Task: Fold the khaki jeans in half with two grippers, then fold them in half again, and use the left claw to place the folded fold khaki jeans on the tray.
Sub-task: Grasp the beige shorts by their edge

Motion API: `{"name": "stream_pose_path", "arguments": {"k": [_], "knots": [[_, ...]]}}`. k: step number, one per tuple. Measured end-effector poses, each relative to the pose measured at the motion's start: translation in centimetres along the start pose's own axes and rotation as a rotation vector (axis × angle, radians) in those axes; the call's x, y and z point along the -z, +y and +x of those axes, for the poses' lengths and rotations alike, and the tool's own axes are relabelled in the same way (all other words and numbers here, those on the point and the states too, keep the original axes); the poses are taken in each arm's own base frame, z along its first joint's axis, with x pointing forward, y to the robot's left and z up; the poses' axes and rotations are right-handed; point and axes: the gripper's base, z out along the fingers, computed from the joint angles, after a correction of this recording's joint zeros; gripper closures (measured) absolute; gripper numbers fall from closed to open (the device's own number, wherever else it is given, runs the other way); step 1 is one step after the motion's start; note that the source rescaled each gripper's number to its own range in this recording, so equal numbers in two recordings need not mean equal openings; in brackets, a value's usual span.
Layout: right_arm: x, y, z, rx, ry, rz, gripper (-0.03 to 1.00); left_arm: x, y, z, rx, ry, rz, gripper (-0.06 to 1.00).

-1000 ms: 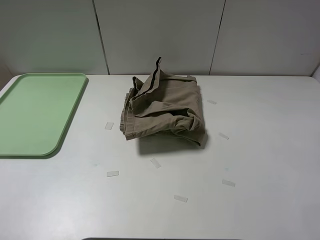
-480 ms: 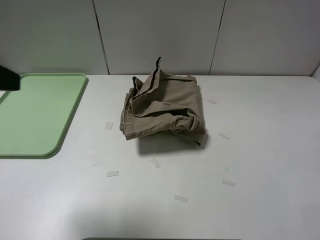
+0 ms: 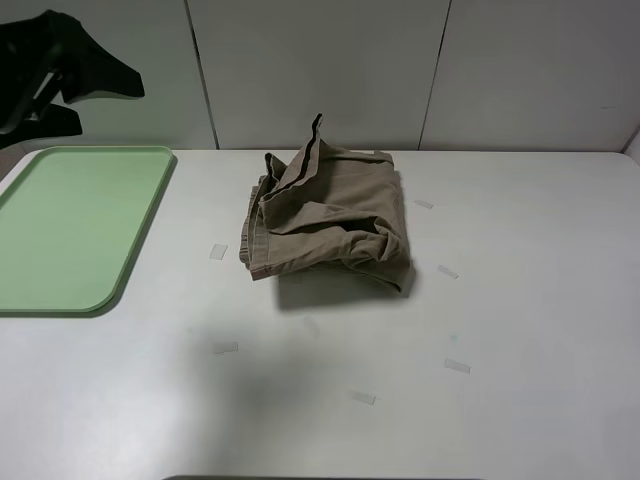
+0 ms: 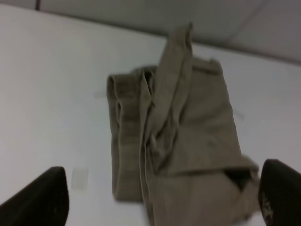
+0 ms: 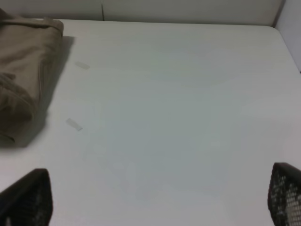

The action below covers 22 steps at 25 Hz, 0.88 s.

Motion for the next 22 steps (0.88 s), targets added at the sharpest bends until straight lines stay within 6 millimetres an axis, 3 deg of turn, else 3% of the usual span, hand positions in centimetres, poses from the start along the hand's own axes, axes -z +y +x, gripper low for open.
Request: {"name": "stream_pose_path", "arguments": {"k": [16, 22], "knots": [[0.0, 0.0, 0.0, 0.0, 0.0, 0.0, -0.03, -7.1, 2.8, 1.9, -0.017, 0.156, -0.077, 0.15], [0.0, 0.0, 0.0, 0.0, 0.001, 0.0, -0.03, -8.8, 1.9, 2.4, -0.046, 0.249, 0.061, 0.14]]}}
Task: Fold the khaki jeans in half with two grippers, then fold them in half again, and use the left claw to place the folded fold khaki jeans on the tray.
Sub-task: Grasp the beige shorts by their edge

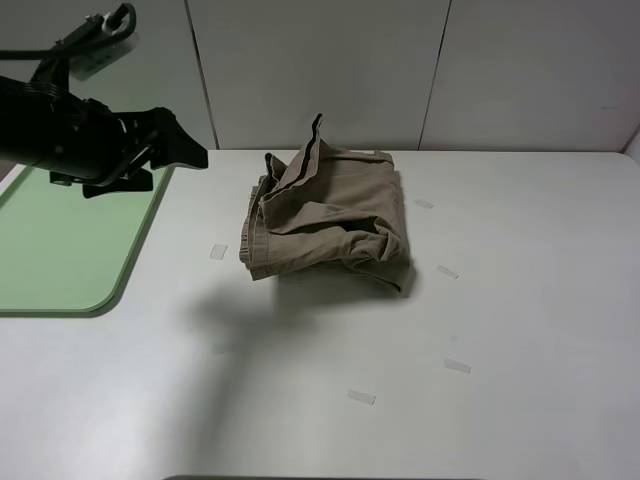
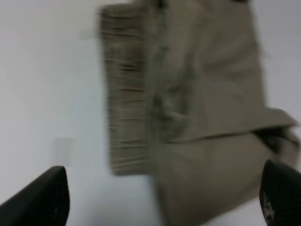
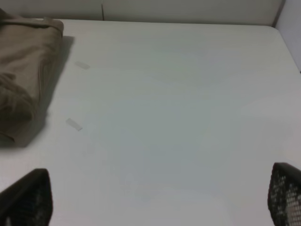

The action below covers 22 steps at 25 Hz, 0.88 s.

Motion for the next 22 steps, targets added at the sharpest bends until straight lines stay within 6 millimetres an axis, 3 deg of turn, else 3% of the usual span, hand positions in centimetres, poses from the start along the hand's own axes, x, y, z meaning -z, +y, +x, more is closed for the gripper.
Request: {"name": "stream_pose_path", "arguments": {"k": [6, 15, 22], "knots": [[0.0, 0.0, 0.0, 0.0, 0.0, 0.0, -0.03, -1.9, -0.9, -0.7, 0.037, 0.0, 0.17, 0.12], [0.0, 0.0, 0.0, 0.0, 0.0, 0.0, -0.03, -5.5, 1.2, 0.1, 0.17, 0.026, 0.115, 0.12], [0.0, 0.0, 0.0, 0.0, -0.001, 0.0, -0.03, -9.4, 2.8, 0.1, 0.196, 0.076, 0.093, 0.12]]}}
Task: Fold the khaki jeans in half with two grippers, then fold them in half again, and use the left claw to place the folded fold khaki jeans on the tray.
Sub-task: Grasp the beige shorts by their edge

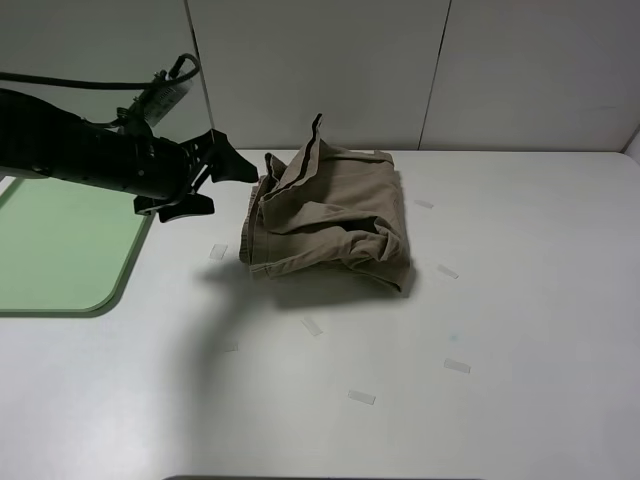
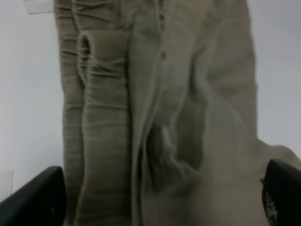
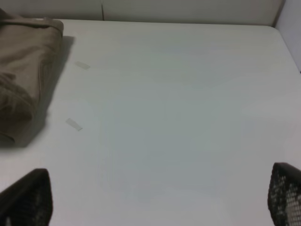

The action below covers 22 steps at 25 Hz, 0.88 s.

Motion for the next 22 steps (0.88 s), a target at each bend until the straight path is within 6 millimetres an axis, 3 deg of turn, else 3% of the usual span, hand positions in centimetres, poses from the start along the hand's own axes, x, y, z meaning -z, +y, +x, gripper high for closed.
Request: {"name": "stream_pose_path", "arguments": {"k": [10, 22], "knots": [[0.0, 0.0, 0.0, 0.0, 0.0, 0.0, -0.03, -4.8, 0.4, -1.8, -0.005, 0.042, 0.059, 0.12], [0.0, 0.0, 0.0, 0.0, 0.001, 0.0, -0.03, -6.6, 0.7, -1.2, -0.051, 0.113, 0.054, 0.12]]}}
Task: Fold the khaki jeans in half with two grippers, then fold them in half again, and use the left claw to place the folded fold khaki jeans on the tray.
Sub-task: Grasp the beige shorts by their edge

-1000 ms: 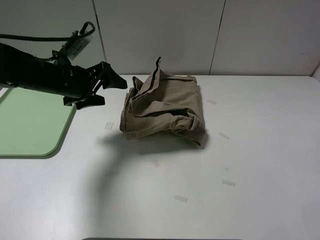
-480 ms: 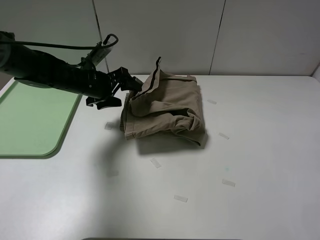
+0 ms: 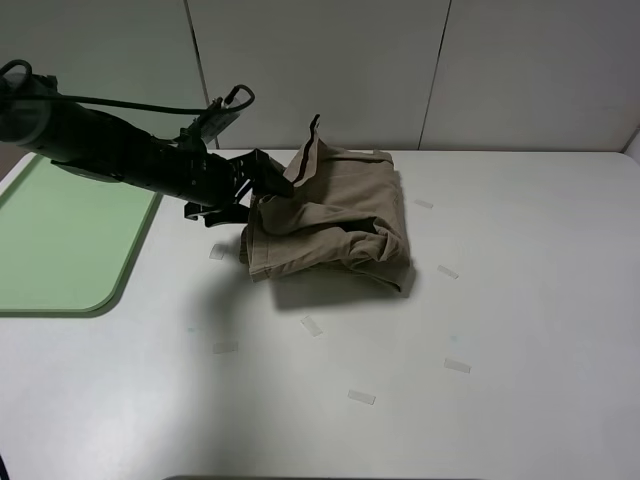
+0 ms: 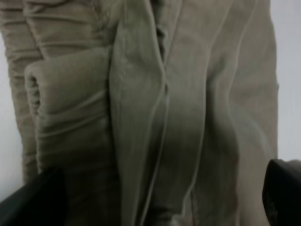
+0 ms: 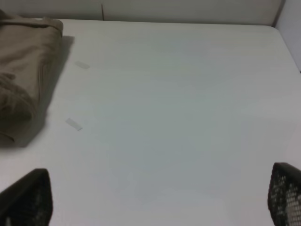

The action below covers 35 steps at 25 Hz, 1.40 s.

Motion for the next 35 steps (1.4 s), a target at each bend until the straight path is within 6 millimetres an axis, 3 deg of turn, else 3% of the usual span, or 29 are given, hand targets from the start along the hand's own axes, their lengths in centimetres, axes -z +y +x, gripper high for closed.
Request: {"name": "stream_pose_path", "arguments": {"k": [14, 24, 29, 35], "knots": [[0.0, 0.0, 0.0, 0.0, 0.0, 0.0, -0.03, 0.1, 0.7, 0.8, -0.094, 0.093, -0.076, 0.12], [0.0, 0.0, 0.0, 0.0, 0.0, 0.0, -0.03, 0.0, 1.7, 0.3, -0.101, 0.038, -0.171, 0.12], [0.0, 0.0, 0.0, 0.0, -0.001, 0.0, -0.03, -0.9, 2.1, 0.6, -0.079, 0.053, -0.168, 0.12], [0.0, 0.0, 0.0, 0.0, 0.0, 0.0, -0.03, -2.6, 1.0, 0.5, -0.063, 0.046, -0.131, 0.12]]}}
